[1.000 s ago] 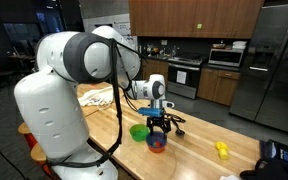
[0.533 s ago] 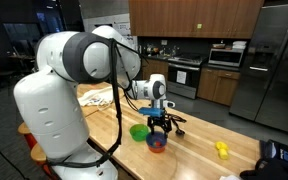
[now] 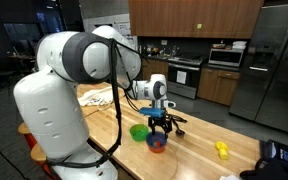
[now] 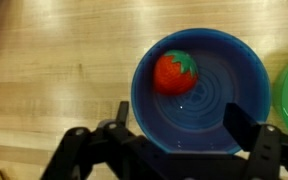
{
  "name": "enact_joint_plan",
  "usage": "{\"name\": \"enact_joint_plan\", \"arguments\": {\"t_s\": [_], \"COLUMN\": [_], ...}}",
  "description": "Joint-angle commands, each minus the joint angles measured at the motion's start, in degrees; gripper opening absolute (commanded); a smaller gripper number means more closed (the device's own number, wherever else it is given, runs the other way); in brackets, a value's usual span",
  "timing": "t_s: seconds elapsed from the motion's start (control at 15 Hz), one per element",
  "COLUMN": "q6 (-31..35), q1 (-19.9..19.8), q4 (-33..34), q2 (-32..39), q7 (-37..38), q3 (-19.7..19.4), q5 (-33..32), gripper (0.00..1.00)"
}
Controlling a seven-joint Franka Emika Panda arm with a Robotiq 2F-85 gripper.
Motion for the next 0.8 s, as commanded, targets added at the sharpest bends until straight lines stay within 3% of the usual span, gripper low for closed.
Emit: {"name": "enact_joint_plan", "arguments": {"t_s": [0.0, 0.73], "q6": [1.29, 5.33], "q1": [-0.23, 0.08], "q4": [-1.73, -6.63], "q2": [-1.84, -2.0], "q7": [-1.18, -0.17], "q3": [-0.39, 0.19], "q5": [0.92, -0.55], "gripper": [0.99, 0.96]}}
